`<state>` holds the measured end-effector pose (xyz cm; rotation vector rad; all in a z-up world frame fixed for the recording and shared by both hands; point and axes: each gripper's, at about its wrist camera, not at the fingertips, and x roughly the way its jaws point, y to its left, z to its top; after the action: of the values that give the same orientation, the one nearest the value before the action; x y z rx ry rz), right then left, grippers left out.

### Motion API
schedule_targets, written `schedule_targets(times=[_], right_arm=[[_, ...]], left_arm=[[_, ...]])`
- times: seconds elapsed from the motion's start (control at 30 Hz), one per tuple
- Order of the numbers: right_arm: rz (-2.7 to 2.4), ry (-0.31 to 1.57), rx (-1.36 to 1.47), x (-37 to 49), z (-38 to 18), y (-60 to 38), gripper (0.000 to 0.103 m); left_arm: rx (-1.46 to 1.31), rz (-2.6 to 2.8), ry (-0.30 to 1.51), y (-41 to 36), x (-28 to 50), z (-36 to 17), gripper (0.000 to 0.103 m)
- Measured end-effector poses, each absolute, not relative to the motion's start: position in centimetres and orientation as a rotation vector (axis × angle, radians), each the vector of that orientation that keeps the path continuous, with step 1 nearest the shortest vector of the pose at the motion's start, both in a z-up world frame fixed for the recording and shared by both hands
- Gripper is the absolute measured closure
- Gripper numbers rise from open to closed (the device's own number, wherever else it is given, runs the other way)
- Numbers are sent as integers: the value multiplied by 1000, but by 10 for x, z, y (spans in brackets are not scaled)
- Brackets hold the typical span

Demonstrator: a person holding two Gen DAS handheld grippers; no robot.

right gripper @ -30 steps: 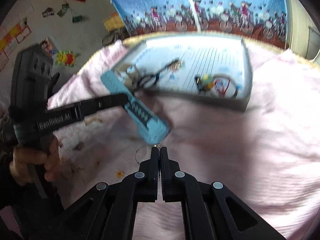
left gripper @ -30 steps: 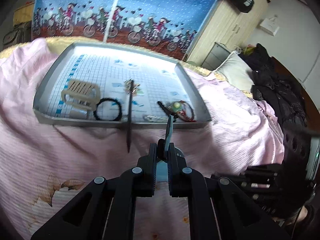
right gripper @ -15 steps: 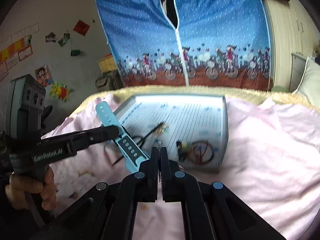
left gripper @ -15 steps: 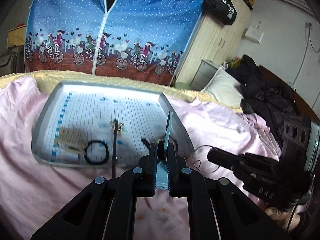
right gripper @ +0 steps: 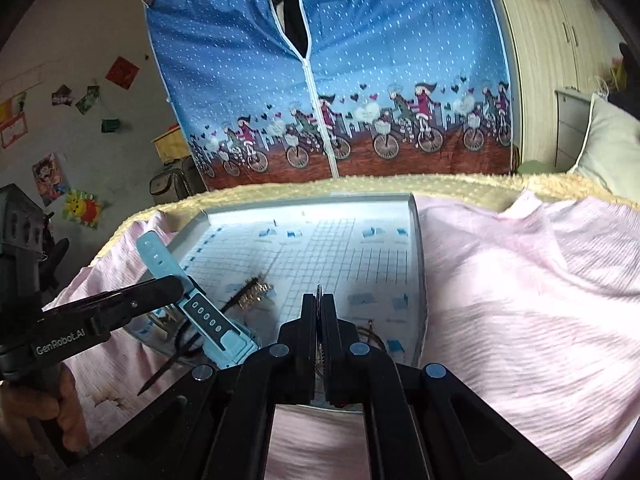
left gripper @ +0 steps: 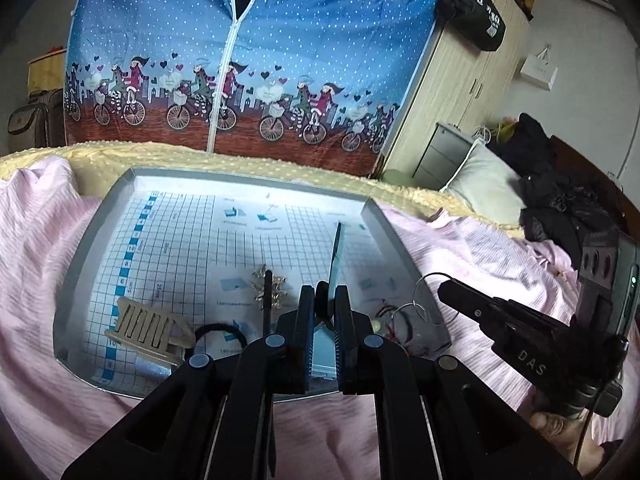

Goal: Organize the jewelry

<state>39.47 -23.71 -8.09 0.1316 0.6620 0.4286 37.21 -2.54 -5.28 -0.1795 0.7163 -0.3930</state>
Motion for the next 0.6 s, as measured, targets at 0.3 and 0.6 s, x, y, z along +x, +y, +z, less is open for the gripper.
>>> schedule_targets(times=[0.3, 0.6], right_arm=[[430, 715, 104, 393, -97, -234, 100], [427, 726, 103, 394, -98, -233, 97]], left_arm=[[-184, -391, 736, -22, 371, -65, 97], [-170, -374, 756, -20, 374, -60, 95]])
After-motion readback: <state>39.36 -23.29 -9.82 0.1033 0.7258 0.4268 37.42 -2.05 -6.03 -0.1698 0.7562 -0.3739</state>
